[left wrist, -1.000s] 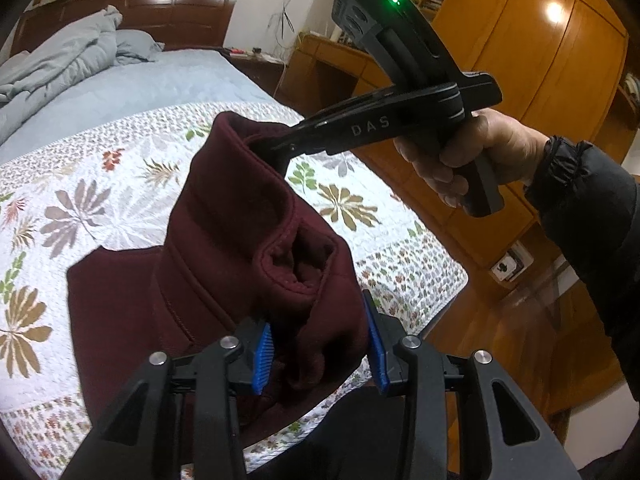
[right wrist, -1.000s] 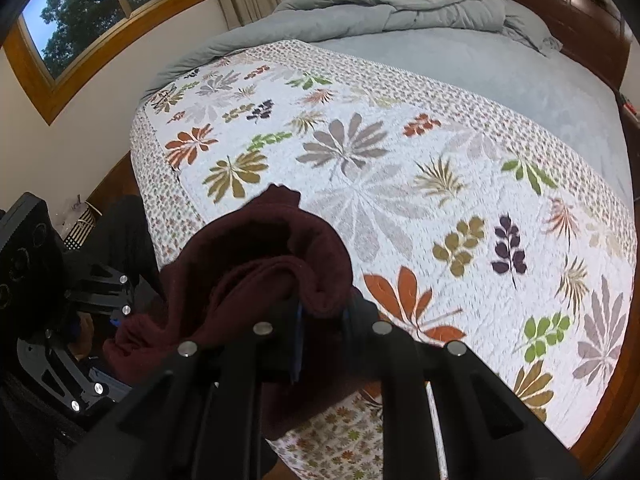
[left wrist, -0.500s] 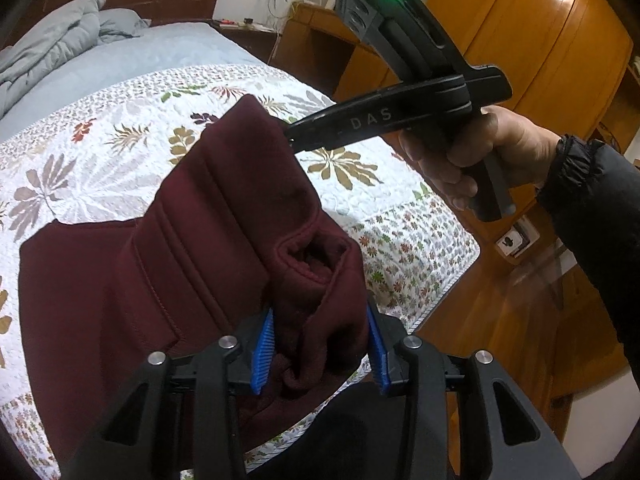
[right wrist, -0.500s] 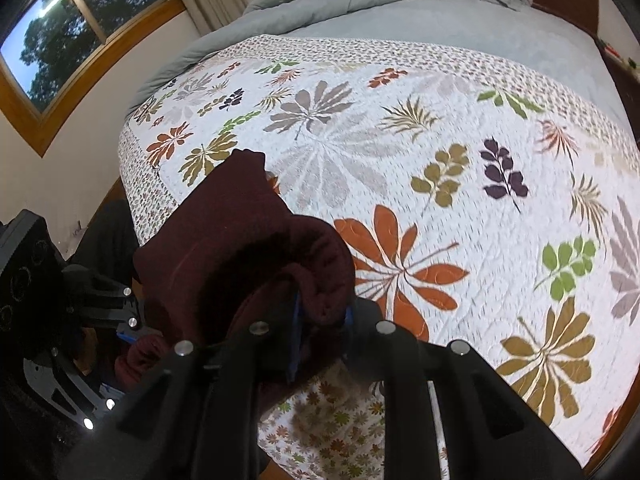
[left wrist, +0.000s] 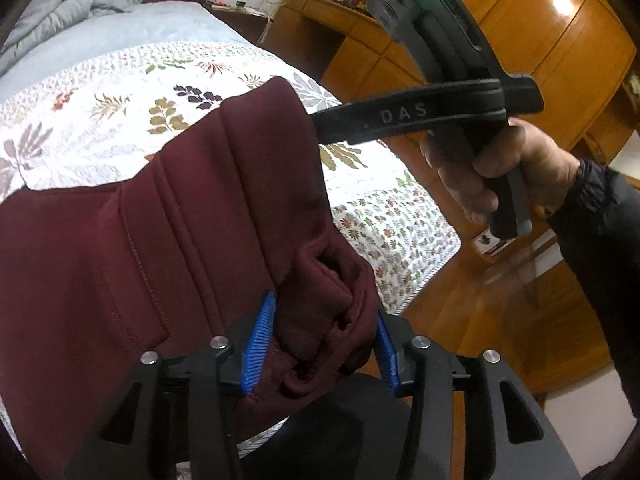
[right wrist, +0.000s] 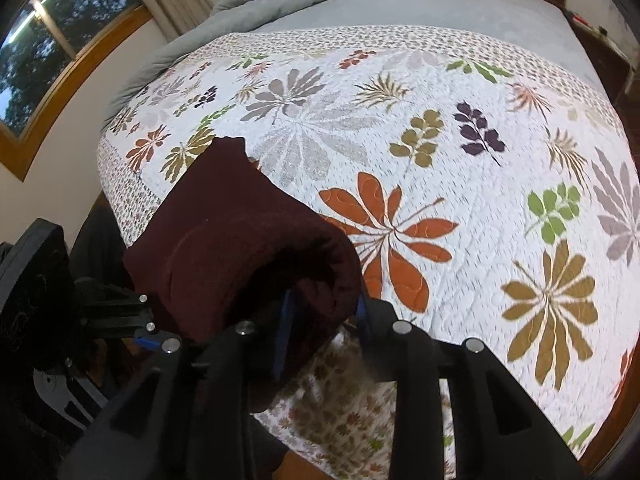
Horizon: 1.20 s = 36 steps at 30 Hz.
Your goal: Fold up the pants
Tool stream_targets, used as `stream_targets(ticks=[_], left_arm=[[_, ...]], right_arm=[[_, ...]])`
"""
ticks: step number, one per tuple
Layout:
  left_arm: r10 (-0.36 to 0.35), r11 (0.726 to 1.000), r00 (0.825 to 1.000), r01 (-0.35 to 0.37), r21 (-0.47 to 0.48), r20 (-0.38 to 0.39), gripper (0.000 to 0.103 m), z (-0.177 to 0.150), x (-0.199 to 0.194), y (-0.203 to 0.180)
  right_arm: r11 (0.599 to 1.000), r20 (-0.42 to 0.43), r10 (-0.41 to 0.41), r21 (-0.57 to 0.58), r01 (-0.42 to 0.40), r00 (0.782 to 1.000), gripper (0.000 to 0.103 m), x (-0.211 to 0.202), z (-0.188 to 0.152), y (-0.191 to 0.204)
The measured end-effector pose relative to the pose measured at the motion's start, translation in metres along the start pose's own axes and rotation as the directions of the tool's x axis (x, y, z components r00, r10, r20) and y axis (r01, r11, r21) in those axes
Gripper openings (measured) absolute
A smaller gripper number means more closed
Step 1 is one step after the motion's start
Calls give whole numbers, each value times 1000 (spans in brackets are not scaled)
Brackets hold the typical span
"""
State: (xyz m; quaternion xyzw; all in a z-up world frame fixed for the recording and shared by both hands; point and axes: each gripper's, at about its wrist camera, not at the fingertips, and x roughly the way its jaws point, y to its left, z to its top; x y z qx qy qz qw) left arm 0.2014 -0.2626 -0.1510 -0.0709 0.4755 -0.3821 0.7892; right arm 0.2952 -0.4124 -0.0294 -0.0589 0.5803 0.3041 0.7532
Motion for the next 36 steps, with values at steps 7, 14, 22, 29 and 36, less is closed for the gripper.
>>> stream_targets(ticks=[7,14,22,29,36], left_arm=[[-164,984,986,166,-58,43,58,2,-49,9],[-123,988,976,138,-75,179,74,16,-108,63],[-16,965,991,50,-259,132,74,33,-89,168],[-3,949,990,48,-313,141,74,10,-96,191],[3,946,988,48,-321,157,74,-6,-109,194]], right_arm=[[966,-7,-76,248,76,997,59,-7,-19,-31],[799,240,126,550,-242,963,71,-22,-86,-65],[674,329,268,608,-420,906,85,29,-106,-52],[707,269,338,561,-432,902,61,56,-79,-31],[830,116,197,508,-229,974,24,48,-43,-1]])
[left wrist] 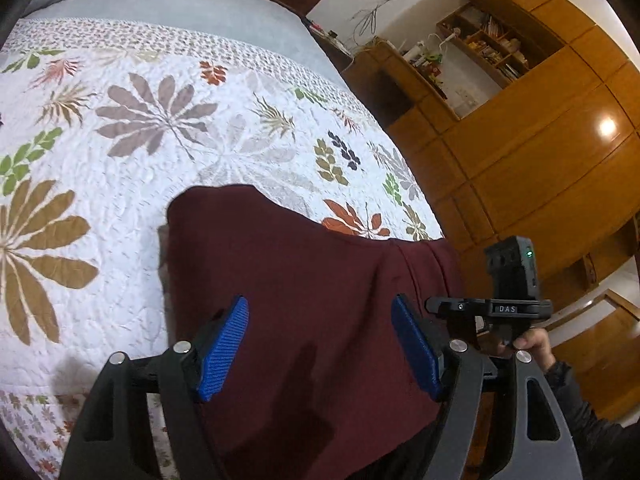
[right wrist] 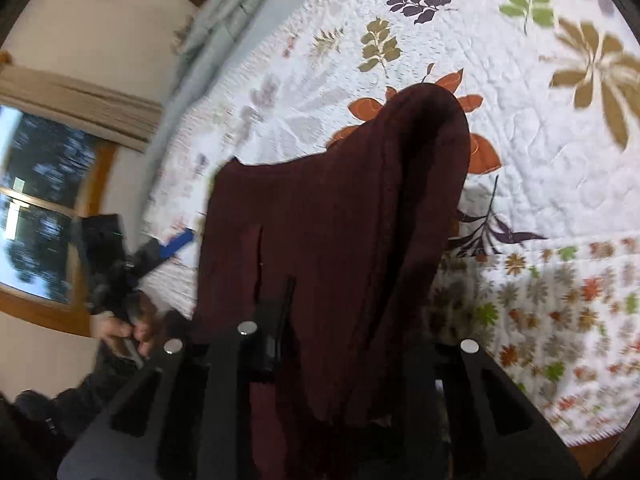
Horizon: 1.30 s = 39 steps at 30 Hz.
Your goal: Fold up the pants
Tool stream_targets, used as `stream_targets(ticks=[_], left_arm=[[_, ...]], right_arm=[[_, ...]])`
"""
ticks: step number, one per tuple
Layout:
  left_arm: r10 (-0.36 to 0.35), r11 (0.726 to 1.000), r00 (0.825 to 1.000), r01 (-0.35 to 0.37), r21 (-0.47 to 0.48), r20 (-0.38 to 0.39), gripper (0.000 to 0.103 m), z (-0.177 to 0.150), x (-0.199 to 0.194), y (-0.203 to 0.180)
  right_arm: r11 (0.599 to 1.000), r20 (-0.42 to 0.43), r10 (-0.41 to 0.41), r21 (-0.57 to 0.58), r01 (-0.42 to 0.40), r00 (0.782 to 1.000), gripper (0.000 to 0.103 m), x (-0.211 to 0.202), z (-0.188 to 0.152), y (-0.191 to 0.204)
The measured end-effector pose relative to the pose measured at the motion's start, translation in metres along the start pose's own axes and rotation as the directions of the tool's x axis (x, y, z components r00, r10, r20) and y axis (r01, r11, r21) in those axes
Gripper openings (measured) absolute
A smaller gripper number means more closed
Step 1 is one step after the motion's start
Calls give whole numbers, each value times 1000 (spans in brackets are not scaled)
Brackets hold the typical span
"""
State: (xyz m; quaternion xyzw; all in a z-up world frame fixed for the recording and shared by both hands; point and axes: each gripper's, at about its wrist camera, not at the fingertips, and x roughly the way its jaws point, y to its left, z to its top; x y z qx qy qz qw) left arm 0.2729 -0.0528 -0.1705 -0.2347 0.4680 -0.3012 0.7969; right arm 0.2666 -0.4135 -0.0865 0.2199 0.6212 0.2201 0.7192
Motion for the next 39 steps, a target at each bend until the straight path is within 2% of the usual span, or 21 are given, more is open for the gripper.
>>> stream_targets(ticks=[3,5,7,9,10,12,15,16,18,20,24,25,28,32,33,34,35,36,37,38,39], left_arm=[[3,1000,999,-2,-28,37,74,3,-11,9],[1,999,998,1,-48,59,74,4,-20,13],[10,999,997,-6,-50,79,74,5,-30,15],[19,998,996,-14,-56,87,74,5,-35,18],[22,998,996,-17,-62,86,74,4,-37,21],[30,998,997,-25,-63,76,74,4,-34,23],[35,998,998,-32,-63,58,74,4,-24,24],[34,998,998,-31,-63,54,74,5,-21,24],[31,998,998,-28,-57,53,74,9,-18,22],[23,998,998,-20,-56,58,74,13,-17,21],[-12,998,998,15,-57,59,74,26,-14,19],[-28,998,998,31,-58,52,75,30,-12,19],[-70,995,997,72,-68,24,75,41,-1,22],[-145,984,989,140,-111,-41,75,54,25,39],[-154,981,986,145,-125,-62,74,55,32,44],[-131,984,988,119,-136,-85,72,55,43,53],[-114,986,989,101,-130,-98,68,55,50,58],[-96,989,989,83,-120,-108,55,55,56,64],[-82,991,990,69,-114,-113,43,54,61,68],[-86,988,990,71,-134,-112,36,53,65,76],[-105,983,988,87,-159,-109,35,51,67,82]], right_arm=[[994,-1,-46,-95,45,999,22,1,15,44],[978,29,0,-207,6,1000,21,-11,21,90],[952,84,105,-297,-76,991,21,-30,25,125],[950,113,148,-293,-109,983,20,-38,27,117],[960,120,155,-254,-121,981,20,-36,28,98],[987,92,151,-69,-145,984,21,-11,25,34],[992,59,100,75,-104,993,21,20,16,-26],[980,80,156,111,-164,985,21,23,14,-41],[967,101,202,140,-215,974,23,22,15,-46],[970,98,199,121,-210,975,28,24,18,-41],[959,82,237,138,-247,968,47,19,19,-41],[958,85,242,137,-252,967,57,16,19,-40],[954,84,250,148,-260,965,72,1,5,-43],[959,58,241,141,-247,969,73,-10,-25,-41],[959,53,247,133,-252,968,61,-10,-32,-40],[970,54,213,106,-217,976,32,-11,-39,-39],[980,59,173,88,-178,983,23,-12,-42,-41],[977,61,185,95,-191,981,18,-12,-43,-46],[976,68,187,100,-193,980,15,-12,-43,-48],[981,72,170,84,-176,983,14,-12,-44,-48],[987,82,146,49,-151,986,14,-11,-48,-45]])
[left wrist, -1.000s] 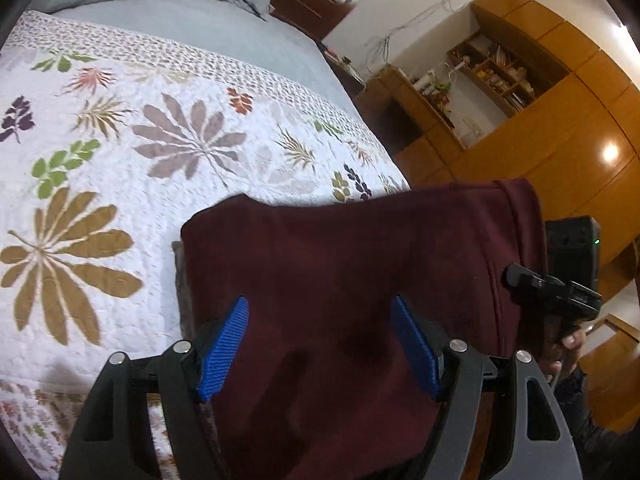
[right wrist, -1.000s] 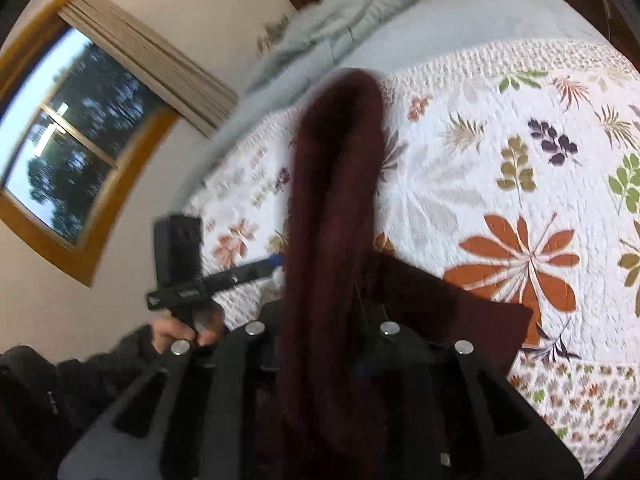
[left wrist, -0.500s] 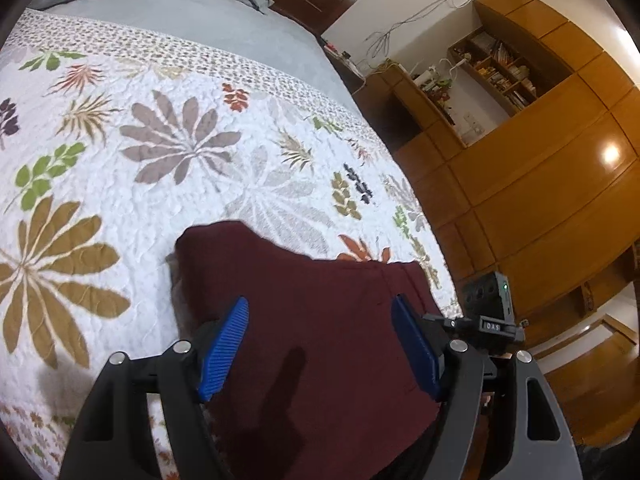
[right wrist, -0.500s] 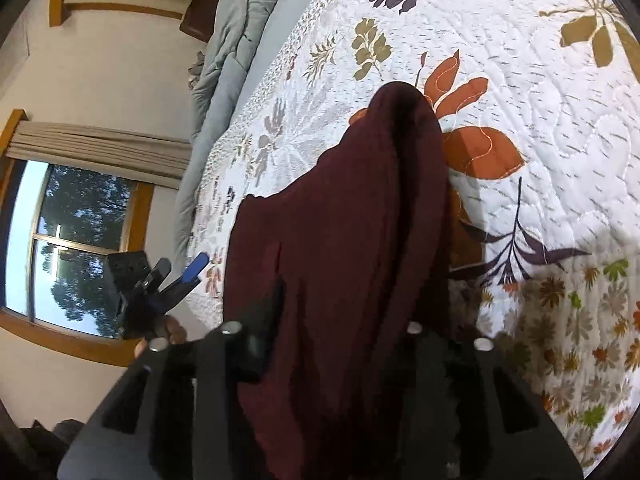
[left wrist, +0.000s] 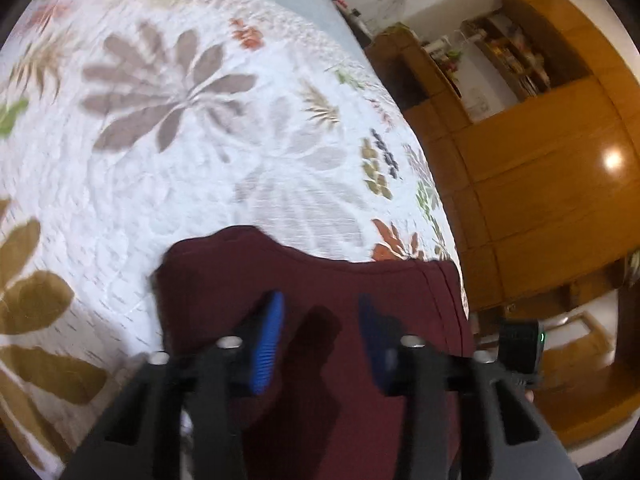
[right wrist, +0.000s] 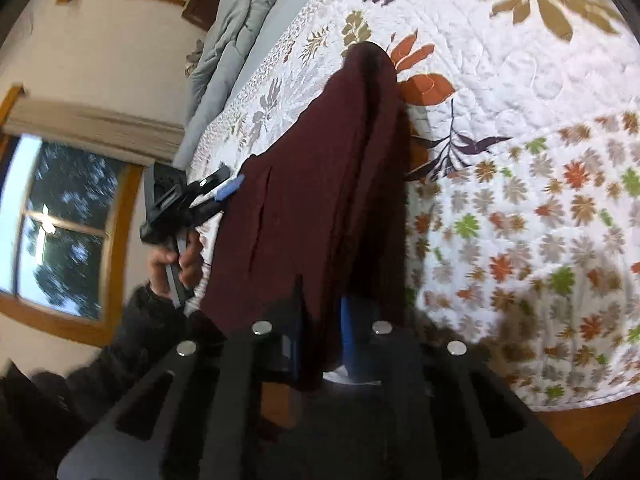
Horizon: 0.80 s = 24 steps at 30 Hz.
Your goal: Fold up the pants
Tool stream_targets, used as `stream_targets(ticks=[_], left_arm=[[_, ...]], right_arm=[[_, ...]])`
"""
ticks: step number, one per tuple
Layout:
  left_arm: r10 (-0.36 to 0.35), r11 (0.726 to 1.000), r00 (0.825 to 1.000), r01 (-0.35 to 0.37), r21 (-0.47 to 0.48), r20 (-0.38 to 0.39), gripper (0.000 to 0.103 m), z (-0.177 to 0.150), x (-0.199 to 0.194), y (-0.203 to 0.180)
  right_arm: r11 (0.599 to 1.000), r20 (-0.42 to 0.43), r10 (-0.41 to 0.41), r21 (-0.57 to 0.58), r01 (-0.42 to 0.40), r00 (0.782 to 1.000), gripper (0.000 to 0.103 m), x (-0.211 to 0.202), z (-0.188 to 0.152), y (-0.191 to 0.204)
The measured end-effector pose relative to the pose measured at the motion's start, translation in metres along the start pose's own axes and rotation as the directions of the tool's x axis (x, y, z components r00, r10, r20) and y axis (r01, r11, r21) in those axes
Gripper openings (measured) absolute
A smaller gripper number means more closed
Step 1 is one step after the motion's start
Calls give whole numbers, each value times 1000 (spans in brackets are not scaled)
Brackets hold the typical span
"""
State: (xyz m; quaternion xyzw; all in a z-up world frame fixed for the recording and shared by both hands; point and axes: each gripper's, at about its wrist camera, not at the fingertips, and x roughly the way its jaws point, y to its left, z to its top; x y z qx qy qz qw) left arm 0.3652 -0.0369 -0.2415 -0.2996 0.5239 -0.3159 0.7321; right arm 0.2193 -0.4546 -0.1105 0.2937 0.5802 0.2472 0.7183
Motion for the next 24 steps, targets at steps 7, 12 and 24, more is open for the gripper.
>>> stream_targets(ticks=[7,12,24], left_arm=[[-56,998,997,57,-12,49,43,-4,-20,3],[-89,992,987,76,97,135,58,-44,-79,-41],[-21,987,999,25,160,-25,43,-156,-45,-39]], right_arm=[[999,55,-18,-42,21,998,24,1,-11,3],[993,166,-19,-110,37,986,24,-40,-22,38],[998,1,5,-59,-5,1000,0,13,-40,12]])
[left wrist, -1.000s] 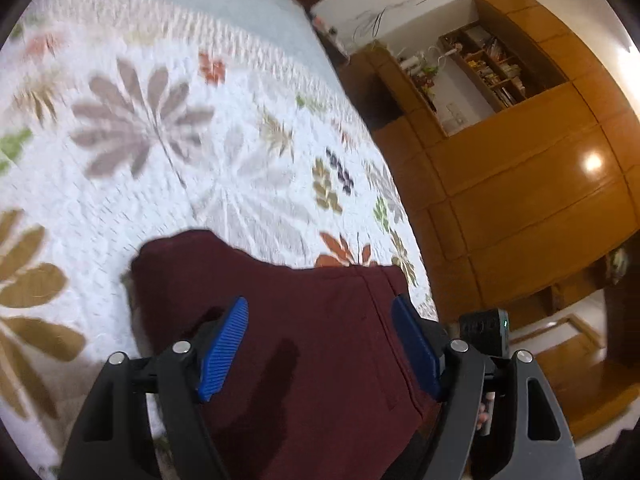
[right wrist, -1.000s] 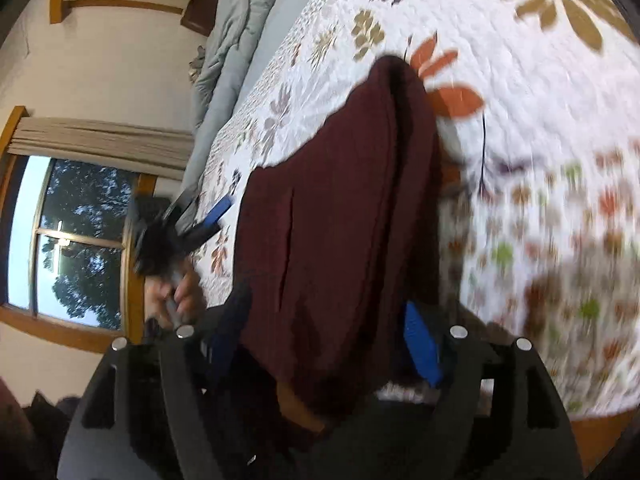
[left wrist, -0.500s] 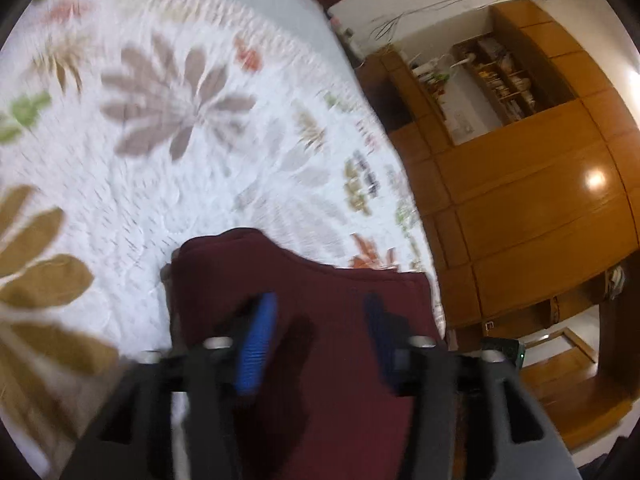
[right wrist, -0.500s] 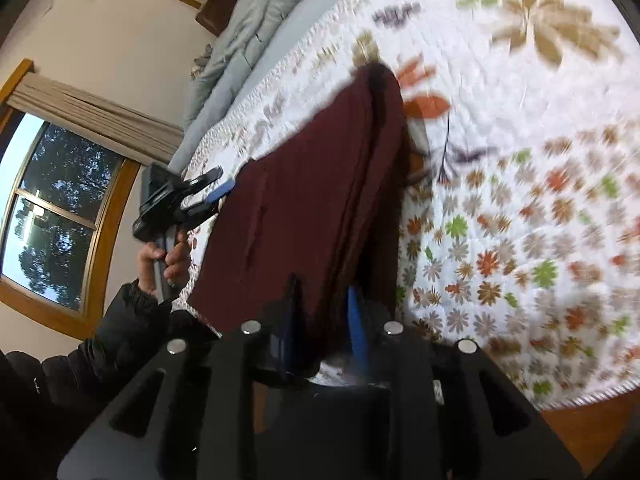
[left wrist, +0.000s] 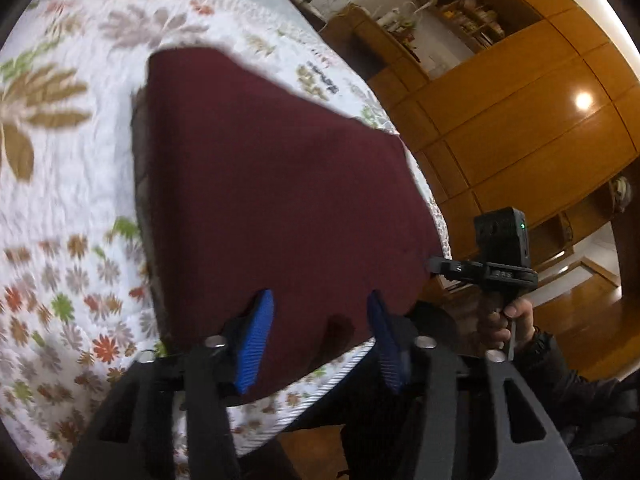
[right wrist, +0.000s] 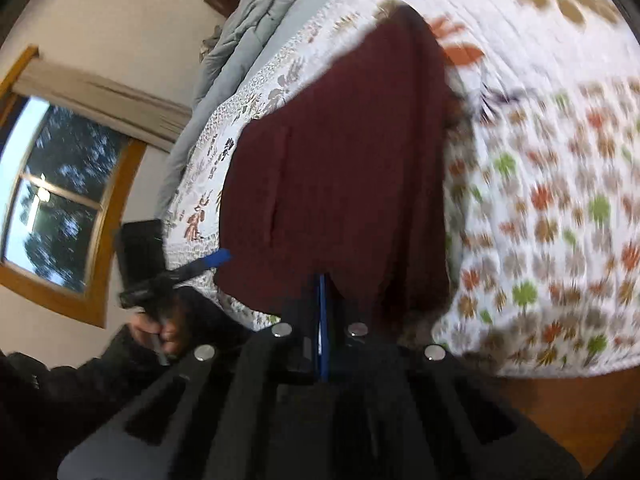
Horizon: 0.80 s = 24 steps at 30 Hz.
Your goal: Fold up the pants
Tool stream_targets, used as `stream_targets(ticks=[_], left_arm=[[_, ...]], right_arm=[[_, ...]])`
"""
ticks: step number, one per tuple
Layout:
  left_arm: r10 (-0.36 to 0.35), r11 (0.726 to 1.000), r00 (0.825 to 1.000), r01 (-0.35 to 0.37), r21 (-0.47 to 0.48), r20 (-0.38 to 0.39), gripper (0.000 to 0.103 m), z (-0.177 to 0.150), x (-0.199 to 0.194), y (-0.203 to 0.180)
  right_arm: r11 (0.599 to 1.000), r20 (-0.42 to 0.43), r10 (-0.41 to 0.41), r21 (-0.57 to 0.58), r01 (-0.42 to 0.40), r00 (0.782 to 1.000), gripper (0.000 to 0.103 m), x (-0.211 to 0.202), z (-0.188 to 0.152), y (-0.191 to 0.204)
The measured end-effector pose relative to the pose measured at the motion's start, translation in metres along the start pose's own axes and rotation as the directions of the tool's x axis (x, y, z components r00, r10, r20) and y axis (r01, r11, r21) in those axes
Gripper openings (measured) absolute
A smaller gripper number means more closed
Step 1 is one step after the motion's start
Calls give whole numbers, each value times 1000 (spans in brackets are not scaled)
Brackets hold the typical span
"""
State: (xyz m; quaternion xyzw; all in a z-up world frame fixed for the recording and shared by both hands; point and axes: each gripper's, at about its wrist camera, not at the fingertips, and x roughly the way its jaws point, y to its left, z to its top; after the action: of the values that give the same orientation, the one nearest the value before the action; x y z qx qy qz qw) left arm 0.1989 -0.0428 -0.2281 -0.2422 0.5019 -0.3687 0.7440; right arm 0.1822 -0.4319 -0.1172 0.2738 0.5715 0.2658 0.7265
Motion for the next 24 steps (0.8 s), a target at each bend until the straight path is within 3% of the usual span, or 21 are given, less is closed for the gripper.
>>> stream_targets(ticks=[3,5,8,9,10,14,16,17,18,19,20,23,24], left_arm=[[-34,998,999,34,-48,5,41,7,-9,4],[-78,996,996,79,-41,33,45,15,-25,-5],[-129,991,984,131,-12,123,62,39,-51,-15],[-137,990,978,140,-8,157,63,55,-58,-15],[-135,990,976,138,-7,174,65,66,-59,-14],[-157,983,972,170,-62,176,68,123,-41,12],[-129,980,982,148,-134,141,68,141,-22,40],[-106,976,988,124,-180,109,67,146,-9,58],[-85,971,993,101,-215,80,63,147,4,73],[-85,967,994,98,-233,68,54,147,14,83],[-90,963,993,105,-247,72,47,144,14,92],[-142,947,983,169,-273,116,49,139,10,101],[-143,947,982,173,-270,127,51,138,8,100]], right_arm=[[999,-8,-33,-36,33,999,0,-4,-1,12],[998,5,-29,-61,29,1000,6,-13,9,27],[996,73,-7,-89,13,997,25,-27,46,47],[997,102,1,-74,7,995,35,-29,61,48],[999,131,17,-47,-11,991,37,-27,82,46],[988,119,119,86,-130,986,37,9,147,24],[989,82,84,112,-93,993,37,30,163,12],[991,46,38,128,-43,998,31,41,166,3],[988,23,6,151,-9,1000,6,48,162,-9],[983,-1,-60,175,60,998,0,52,159,-26],[981,9,-87,177,84,996,0,50,155,-35],[978,44,-49,204,39,998,1,36,145,-41],[982,58,-53,183,41,997,10,30,143,-33]])
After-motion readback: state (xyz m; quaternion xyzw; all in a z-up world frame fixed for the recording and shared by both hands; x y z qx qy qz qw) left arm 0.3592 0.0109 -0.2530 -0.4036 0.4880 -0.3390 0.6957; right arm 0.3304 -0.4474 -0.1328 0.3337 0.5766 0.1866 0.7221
